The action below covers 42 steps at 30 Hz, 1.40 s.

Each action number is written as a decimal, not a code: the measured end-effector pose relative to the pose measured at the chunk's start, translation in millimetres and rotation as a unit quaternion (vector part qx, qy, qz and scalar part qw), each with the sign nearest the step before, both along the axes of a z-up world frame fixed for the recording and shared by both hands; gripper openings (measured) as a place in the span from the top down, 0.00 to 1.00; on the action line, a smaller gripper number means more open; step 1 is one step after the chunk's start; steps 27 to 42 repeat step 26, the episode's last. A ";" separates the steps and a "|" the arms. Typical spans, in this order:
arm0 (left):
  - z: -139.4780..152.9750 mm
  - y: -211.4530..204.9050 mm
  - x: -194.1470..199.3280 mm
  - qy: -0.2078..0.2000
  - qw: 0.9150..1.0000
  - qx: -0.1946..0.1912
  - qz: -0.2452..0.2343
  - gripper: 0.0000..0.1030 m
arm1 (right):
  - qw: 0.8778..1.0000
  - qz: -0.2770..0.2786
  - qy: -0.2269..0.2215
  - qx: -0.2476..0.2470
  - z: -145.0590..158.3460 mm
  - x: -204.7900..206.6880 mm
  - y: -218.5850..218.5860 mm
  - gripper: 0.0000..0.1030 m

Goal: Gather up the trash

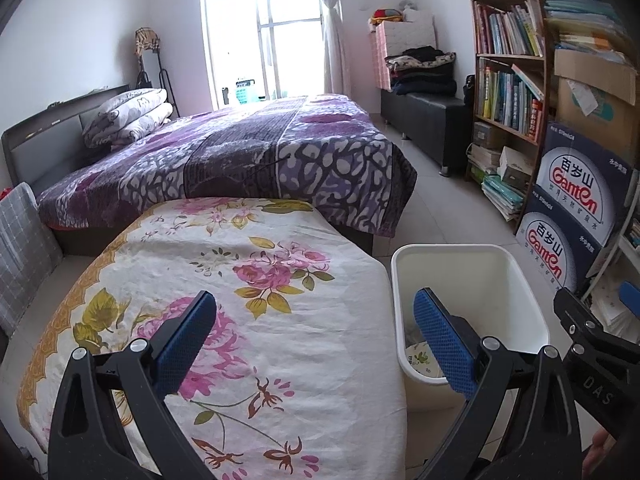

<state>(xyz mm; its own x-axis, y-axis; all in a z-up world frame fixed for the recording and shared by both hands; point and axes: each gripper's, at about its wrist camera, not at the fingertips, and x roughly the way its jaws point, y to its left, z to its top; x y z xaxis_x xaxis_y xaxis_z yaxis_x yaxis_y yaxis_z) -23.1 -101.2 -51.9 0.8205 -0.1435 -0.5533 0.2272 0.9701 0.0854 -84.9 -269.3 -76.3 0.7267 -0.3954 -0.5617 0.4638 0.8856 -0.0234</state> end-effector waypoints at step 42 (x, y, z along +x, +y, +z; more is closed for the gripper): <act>-4.9 0.0 1.7 0.018 1.000 -0.006 -0.010 0.10 | 1.000 -0.004 0.004 0.010 0.6 0.9 -4.8 0.07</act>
